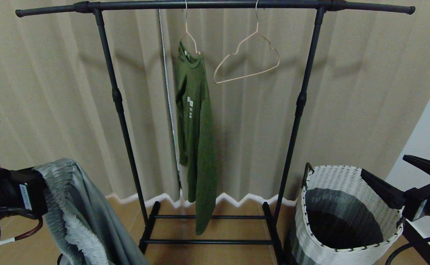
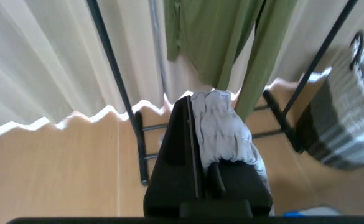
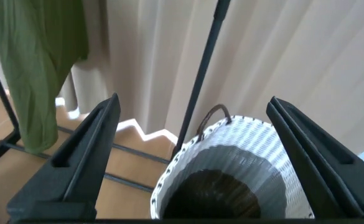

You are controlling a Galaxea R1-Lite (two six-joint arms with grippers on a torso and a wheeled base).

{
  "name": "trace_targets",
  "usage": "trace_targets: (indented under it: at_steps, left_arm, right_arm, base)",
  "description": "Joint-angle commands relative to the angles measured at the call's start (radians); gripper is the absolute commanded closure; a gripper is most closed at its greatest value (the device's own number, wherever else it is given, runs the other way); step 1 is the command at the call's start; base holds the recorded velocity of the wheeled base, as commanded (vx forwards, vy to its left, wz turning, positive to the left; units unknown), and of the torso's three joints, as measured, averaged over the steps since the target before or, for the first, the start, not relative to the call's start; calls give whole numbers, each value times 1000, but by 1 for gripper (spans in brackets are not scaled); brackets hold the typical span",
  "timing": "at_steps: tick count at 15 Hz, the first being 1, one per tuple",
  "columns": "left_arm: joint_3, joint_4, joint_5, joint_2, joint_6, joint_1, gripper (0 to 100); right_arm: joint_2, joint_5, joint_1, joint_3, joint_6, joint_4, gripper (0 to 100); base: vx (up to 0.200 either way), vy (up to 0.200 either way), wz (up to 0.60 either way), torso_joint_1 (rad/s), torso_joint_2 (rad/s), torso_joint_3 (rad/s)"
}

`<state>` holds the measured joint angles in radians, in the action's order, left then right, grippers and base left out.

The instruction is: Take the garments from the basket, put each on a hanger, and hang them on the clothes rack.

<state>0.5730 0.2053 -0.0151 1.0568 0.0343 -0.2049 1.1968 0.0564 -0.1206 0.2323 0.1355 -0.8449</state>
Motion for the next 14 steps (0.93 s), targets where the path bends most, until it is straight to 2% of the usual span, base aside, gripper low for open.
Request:
trace_targets:
  at_steps: [1,5,8,11,14]
  left_arm:
    - [-42,52,0,-20,-31,2,100]
    - [-110,100,3,-17,-28,2,100]
    - [-110,128,4,-1,-14,-1,100]
    - [-134,131,6,-14,-8,-1,100]
    - [-136,131,6,-12,-5,1,100]
  right_arm:
    - [1,0,1,-10,3,0,0]
    - [-2,-6,6,-21,4,7,0]
    - [1,-6,56,-2,9,6,0]
    - [3,-6,58,-1,9,10,0]
    - [3,-7,59,8,10,10,0]
  base:
    - [0,0,0,0,0,0]
    - [0,0,0,12,-43,-24]
    - [0,0,0,85,-256,-250]
    - [0,0,0,115,-496,-292]
    - [0,0,0,232,-489,-284]
